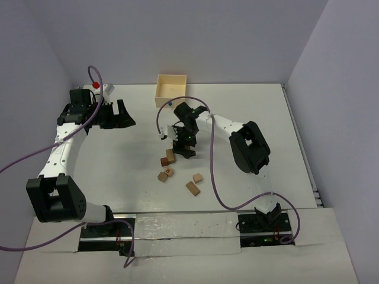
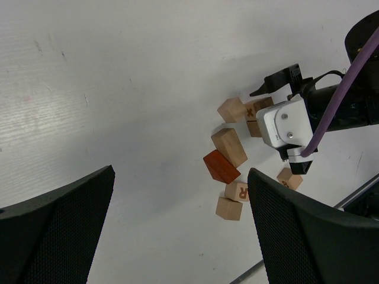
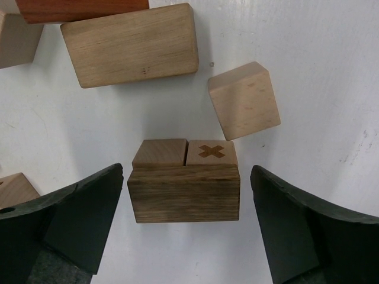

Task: Build the wood block tower

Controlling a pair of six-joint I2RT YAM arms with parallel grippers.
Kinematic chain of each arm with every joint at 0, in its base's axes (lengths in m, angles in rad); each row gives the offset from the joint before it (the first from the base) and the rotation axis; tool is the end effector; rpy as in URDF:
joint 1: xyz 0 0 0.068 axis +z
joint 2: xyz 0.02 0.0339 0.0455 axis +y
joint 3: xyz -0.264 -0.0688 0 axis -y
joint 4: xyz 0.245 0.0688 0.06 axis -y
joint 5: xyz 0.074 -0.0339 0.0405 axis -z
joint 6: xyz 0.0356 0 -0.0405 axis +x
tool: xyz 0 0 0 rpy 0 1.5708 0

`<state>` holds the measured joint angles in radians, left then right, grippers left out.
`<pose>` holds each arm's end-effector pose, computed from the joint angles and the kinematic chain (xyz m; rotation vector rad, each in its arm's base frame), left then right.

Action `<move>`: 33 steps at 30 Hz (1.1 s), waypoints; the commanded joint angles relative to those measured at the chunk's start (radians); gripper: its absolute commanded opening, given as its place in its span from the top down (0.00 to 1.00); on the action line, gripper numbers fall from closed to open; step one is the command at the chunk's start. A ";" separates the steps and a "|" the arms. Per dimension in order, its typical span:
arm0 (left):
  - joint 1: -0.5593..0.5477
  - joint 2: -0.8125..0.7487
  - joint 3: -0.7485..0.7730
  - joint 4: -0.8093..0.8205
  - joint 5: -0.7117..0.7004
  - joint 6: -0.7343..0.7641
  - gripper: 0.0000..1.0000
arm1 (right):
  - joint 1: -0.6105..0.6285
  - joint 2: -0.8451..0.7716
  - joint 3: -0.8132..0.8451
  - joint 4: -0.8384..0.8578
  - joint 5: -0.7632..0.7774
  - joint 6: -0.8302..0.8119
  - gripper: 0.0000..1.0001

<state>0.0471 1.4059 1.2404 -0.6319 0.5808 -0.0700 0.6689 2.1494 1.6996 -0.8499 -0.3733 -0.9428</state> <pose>0.3013 -0.0054 0.3185 0.1442 2.3018 -0.6948 0.3370 0.2829 0.1788 -2.0602 1.8781 0.4695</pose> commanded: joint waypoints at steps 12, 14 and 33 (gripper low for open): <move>-0.004 -0.016 0.005 0.031 0.018 0.003 0.01 | 0.000 -0.133 0.045 0.017 -0.037 0.106 0.00; -0.003 -0.023 0.006 0.031 0.009 -0.002 0.01 | 0.001 -0.172 0.081 0.018 -0.047 0.155 0.00; 0.000 -0.041 0.043 0.031 -0.073 -0.055 0.01 | 0.011 -0.419 0.023 0.183 0.264 1.055 0.11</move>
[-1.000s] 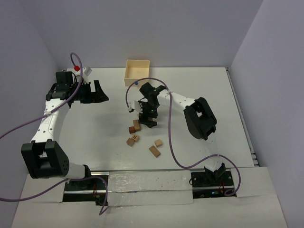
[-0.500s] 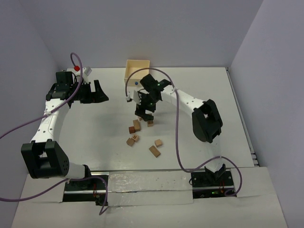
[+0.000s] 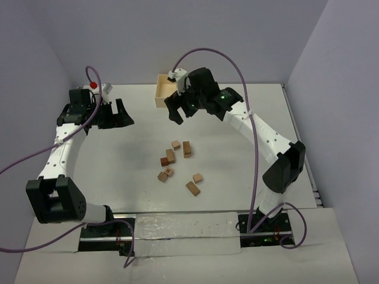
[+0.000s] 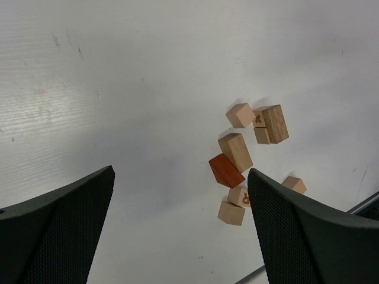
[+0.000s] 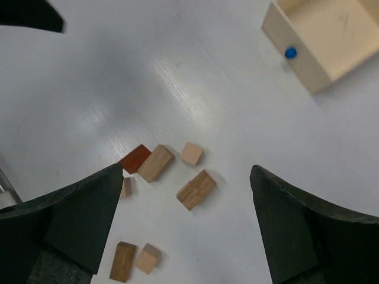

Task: Build the wood block tower

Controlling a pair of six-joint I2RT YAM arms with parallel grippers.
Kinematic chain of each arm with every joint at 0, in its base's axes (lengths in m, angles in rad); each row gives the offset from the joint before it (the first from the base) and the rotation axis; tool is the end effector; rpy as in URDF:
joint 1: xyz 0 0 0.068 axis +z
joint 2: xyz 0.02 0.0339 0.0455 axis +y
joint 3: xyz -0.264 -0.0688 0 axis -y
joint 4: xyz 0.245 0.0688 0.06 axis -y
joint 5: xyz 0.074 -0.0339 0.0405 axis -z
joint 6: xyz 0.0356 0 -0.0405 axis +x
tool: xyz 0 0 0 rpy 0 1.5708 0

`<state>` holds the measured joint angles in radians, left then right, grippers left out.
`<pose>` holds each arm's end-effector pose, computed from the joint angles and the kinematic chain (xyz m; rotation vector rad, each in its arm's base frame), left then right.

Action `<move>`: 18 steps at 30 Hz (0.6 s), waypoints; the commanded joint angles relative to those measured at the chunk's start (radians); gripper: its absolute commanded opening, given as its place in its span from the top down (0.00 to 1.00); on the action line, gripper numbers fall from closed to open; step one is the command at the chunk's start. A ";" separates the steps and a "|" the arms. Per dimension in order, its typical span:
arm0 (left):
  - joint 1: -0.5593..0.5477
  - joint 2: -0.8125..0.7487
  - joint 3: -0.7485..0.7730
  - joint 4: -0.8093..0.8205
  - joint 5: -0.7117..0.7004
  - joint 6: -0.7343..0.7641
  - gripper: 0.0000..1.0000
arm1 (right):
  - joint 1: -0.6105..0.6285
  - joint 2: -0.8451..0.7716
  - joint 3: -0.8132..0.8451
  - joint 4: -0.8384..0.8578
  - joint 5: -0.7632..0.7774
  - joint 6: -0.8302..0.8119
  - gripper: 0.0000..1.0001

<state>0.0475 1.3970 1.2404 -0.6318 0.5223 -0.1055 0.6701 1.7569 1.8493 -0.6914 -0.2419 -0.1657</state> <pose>0.3001 -0.0035 0.3202 0.0770 2.3136 -0.6422 0.3058 0.2532 0.3941 -1.0209 1.9515 0.5483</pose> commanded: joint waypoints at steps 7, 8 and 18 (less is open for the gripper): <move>0.000 0.000 0.073 0.020 -0.024 -0.028 0.01 | 0.028 0.040 -0.199 -0.035 0.216 0.481 0.27; 0.000 0.003 0.073 0.020 -0.021 -0.031 0.01 | 0.028 0.059 -0.194 -0.047 0.217 0.507 0.31; 0.000 0.015 0.068 0.021 -0.021 -0.049 0.01 | 0.045 0.236 -0.155 -0.140 0.230 0.672 0.50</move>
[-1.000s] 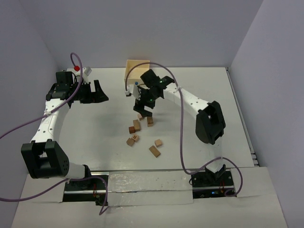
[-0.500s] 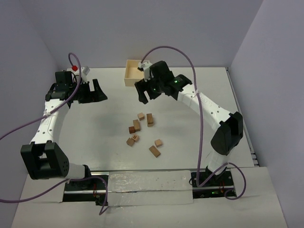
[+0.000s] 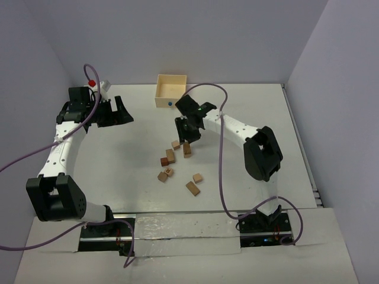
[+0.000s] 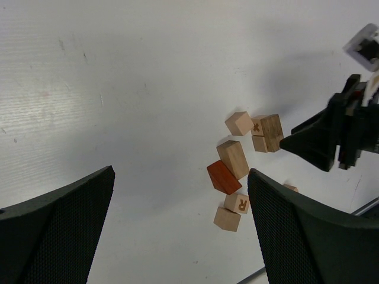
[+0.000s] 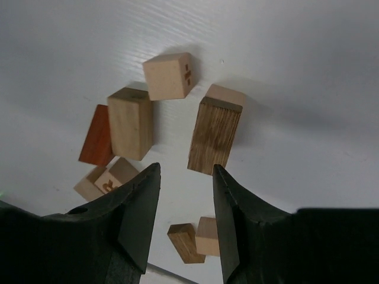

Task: Build the wood block tower

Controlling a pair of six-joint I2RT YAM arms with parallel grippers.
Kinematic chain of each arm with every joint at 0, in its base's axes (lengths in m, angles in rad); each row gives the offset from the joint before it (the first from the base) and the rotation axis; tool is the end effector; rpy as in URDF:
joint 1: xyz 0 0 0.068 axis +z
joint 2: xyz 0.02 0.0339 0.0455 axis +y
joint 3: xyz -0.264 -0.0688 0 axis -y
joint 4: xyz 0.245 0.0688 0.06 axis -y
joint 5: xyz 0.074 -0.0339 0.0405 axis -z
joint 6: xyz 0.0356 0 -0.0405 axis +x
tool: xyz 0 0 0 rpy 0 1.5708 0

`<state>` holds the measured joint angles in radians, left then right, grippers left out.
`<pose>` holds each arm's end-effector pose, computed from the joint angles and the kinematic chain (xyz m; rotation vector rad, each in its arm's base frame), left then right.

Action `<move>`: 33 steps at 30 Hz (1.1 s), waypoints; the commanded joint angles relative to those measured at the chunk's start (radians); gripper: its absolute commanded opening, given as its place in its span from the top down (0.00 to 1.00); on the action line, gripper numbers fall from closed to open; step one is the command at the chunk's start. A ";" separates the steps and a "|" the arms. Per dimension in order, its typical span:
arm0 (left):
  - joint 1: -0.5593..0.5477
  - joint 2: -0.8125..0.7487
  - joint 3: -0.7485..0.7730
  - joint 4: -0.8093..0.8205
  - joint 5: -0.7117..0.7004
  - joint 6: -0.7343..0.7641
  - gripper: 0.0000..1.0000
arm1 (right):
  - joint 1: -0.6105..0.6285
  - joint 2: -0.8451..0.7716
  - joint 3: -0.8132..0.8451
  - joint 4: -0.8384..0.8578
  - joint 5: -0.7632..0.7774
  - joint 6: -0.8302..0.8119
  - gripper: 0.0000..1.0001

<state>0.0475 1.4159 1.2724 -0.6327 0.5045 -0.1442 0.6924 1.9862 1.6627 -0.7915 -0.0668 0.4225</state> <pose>0.3058 -0.0027 0.3250 0.0275 2.3117 -0.6383 0.3265 0.2739 0.2357 -0.3925 2.7316 0.4168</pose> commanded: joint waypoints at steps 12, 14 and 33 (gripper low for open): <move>0.001 -0.014 0.019 0.034 0.004 -0.009 0.01 | 0.047 0.034 0.014 -0.036 0.103 0.090 0.16; 0.000 -0.014 0.020 0.033 0.006 -0.008 0.01 | 0.047 0.047 0.025 -0.040 0.113 0.093 0.16; -0.034 -0.034 -0.022 0.036 0.003 0.099 0.01 | 0.080 -0.267 -0.081 0.104 0.026 -0.033 0.05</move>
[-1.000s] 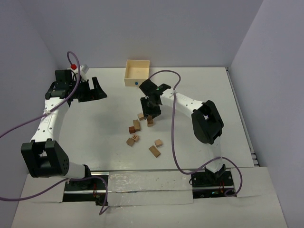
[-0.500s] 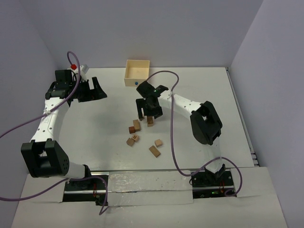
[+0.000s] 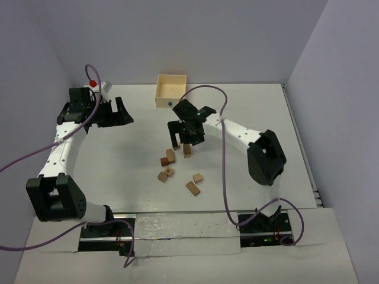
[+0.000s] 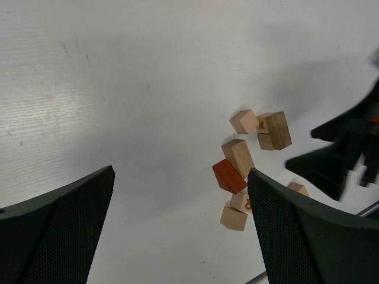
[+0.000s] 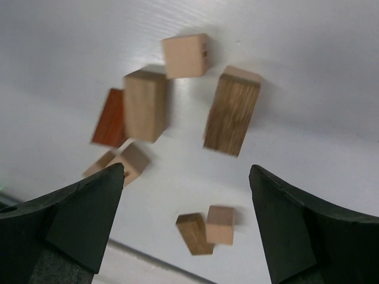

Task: Build the wood block tower

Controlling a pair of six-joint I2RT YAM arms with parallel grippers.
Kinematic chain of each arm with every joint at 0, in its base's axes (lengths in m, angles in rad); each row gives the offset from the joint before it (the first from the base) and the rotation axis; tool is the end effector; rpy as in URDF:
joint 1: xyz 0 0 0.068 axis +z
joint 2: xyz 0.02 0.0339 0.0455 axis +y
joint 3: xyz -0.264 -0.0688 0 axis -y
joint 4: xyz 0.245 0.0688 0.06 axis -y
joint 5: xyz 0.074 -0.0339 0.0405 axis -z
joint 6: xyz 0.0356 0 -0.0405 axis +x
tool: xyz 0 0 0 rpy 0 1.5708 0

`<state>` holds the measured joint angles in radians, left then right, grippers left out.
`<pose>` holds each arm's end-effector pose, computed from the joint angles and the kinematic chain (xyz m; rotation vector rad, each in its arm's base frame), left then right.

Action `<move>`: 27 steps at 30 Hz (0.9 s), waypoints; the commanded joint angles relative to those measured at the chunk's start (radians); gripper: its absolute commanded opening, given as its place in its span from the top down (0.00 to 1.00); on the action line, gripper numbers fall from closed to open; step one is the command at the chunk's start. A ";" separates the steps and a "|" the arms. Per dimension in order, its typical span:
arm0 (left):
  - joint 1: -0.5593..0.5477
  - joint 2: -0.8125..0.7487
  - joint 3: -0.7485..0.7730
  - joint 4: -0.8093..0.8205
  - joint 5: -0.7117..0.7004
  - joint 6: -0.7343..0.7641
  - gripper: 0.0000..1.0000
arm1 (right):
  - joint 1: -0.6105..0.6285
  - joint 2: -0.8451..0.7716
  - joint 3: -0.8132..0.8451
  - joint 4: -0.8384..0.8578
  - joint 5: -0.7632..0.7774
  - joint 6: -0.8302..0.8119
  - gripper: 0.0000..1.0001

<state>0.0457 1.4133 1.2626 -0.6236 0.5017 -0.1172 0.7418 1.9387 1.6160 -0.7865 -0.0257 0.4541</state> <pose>0.3055 -0.0032 0.3232 0.0599 2.3064 -0.6219 0.3054 0.2811 0.2409 -0.4021 2.7180 0.3926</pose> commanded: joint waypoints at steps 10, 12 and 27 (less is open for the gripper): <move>-0.231 -0.275 -0.344 0.012 0.246 0.732 0.07 | 0.028 -0.515 -0.276 0.314 0.035 -0.377 0.00; -0.231 -0.262 -0.333 -0.226 0.342 1.021 0.07 | -0.018 -0.541 -0.299 0.305 -0.045 -0.429 0.00; -0.322 -0.134 -0.369 -0.279 0.257 1.472 0.51 | -0.283 -0.648 -0.401 0.285 -0.233 -0.459 0.01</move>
<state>-0.2499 1.3318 1.0079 -1.0347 0.7627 1.3345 0.4595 1.3792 1.2652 -0.5365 -0.2547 0.0152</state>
